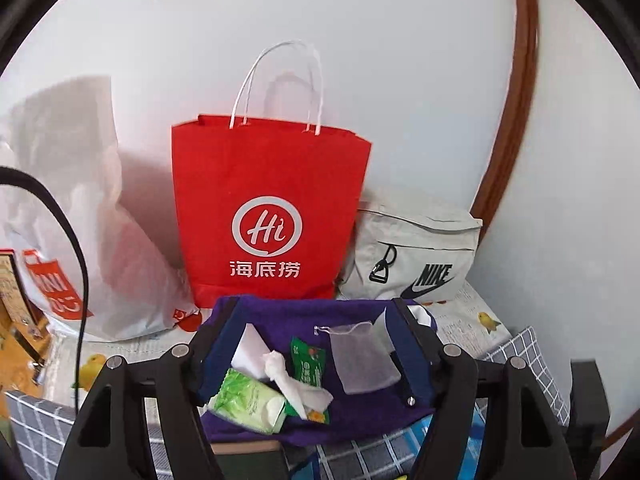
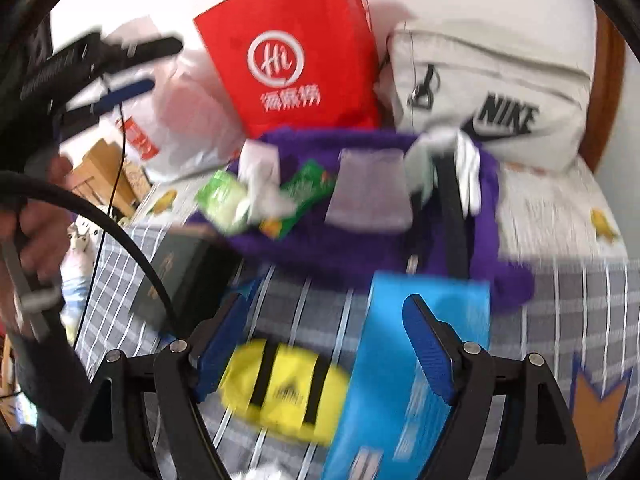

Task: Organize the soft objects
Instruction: 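Grasp the yellow Adidas pouch with the right gripper while the left gripper reaches toward the white snack packet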

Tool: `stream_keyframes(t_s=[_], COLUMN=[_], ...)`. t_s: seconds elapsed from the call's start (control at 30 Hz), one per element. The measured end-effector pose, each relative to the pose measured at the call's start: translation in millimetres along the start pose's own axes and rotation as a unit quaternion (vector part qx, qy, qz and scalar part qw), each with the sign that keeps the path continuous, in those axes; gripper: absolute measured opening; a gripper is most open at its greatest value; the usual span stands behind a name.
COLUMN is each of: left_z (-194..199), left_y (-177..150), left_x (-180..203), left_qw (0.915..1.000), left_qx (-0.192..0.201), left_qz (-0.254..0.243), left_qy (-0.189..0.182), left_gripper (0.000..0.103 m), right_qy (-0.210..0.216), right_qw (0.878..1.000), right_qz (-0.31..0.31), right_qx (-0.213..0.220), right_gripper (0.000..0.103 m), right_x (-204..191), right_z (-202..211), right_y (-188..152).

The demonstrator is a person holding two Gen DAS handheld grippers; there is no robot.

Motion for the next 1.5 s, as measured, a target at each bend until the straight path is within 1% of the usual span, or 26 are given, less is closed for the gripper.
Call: stream_keyframes(t_s=[0.1, 0.2, 0.37, 0.43, 0.53, 0.6, 0.63, 0.7, 0.73, 0.77, 0.8, 0.83, 0.9, 0.97, 1.03, 1.2, 1.3, 1.4, 1.47, 1.5], left_z=[19, 33, 58, 67, 80, 88, 91, 95, 96, 96, 96, 97, 98, 100, 100, 94, 88, 82, 77, 75], left_y=[-7, -18, -48, -63, -86, -103, -110, -123, -128, -134, -138, -142, -151, -160, -168, -189, -201, -210, -215, -216], left_x=[3, -2, -26, -37, -52, -59, -62, -66, -68, -71, -73, -75, -79, -83, -84, -84, -78, -69, -61, -56], left_qw=[1.0000, 0.9998, 0.9987, 0.9976, 0.9956, 0.9941, 0.9936, 0.9933, 0.9930, 0.9925, 0.9923, 0.9920, 0.9911, 0.9902, 0.9897, 0.9865, 0.9845, 0.9832, 0.9821, 0.9818], left_qx=[0.001, -0.017, -0.032, -0.035, -0.037, -0.041, -0.043, -0.049, -0.052, -0.056, -0.059, -0.063, -0.068, -0.074, -0.080, -0.111, -0.135, -0.153, -0.166, -0.171], left_qz=[0.002, 0.009, 0.031, 0.043, 0.057, 0.067, 0.070, 0.072, 0.076, 0.081, 0.083, 0.087, 0.095, 0.102, 0.106, 0.113, 0.107, 0.095, 0.087, 0.081], left_qy=[0.004, -0.001, 0.023, 0.041, 0.065, 0.075, 0.078, 0.076, 0.074, 0.072, 0.069, 0.066, 0.063, 0.060, 0.054, 0.041, 0.033, 0.029, 0.020, 0.014], left_gripper=[0.070, 0.070, 0.071, 0.071, 0.071, 0.072, 0.072, 0.072, 0.072, 0.072, 0.072, 0.072, 0.072, 0.072, 0.072, 0.072, 0.072, 0.072, 0.072, 0.072], right_qy=[0.005, 0.010, -0.033, -0.050, -0.067, -0.072, -0.081, -0.111, -0.129, -0.151, -0.158, -0.155, -0.141, -0.120, -0.106, -0.055, -0.055, -0.046, -0.041, -0.045], right_qw=[1.000, 0.999, 0.996, 0.994, 0.991, 0.990, 0.989, 0.986, 0.983, 0.979, 0.978, 0.979, 0.983, 0.986, 0.989, 0.996, 0.996, 0.997, 0.997, 0.996], right_qz=[0.007, 0.032, 0.080, 0.098, 0.110, 0.115, 0.116, 0.119, 0.125, 0.134, 0.137, 0.134, 0.121, 0.114, 0.102, 0.063, 0.057, 0.049, 0.047, 0.047], right_qx=[0.006, -0.002, -0.007, -0.007, -0.019, -0.027, -0.030, -0.031, -0.026, -0.017, -0.015, -0.016, -0.015, -0.011, 0.005, 0.017, 0.028, 0.045, 0.054, 0.058], right_gripper=[0.080, 0.080, 0.080, 0.079, 0.072, 0.063, 0.061, 0.051, 0.048, 0.035, 0.033, 0.032, 0.021, 0.020, 0.017, 0.016, 0.016, 0.016, 0.016, 0.016], right_x=[-14, -35, -69, -80, -92, -97, -97, -98, -98, -99, -99, -98, -95, -94, -93, -88, -90, -91, -91, -91], right_z=[9, 6, -14, -24, -44, -58, -66, -78, -82, -84, -84, -82, -71, -54, -36, -1, 16, 40, 55, 62], right_y=[-27, -48, -69, -71, -73, -73, -72, -73, -73, -73, -73, -73, -72, -73, -73, -76, -80, -88, -93, -95])
Point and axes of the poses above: each gripper's, at about its wrist camera, not at the fingertips, and z roughly against the way its jaws point, x to its right, y to its top, the point moved 1 cm from there along -z, roughly the way its jaws point, and after that the axes turned 8 degrees about -x, right-handed, at the moved point
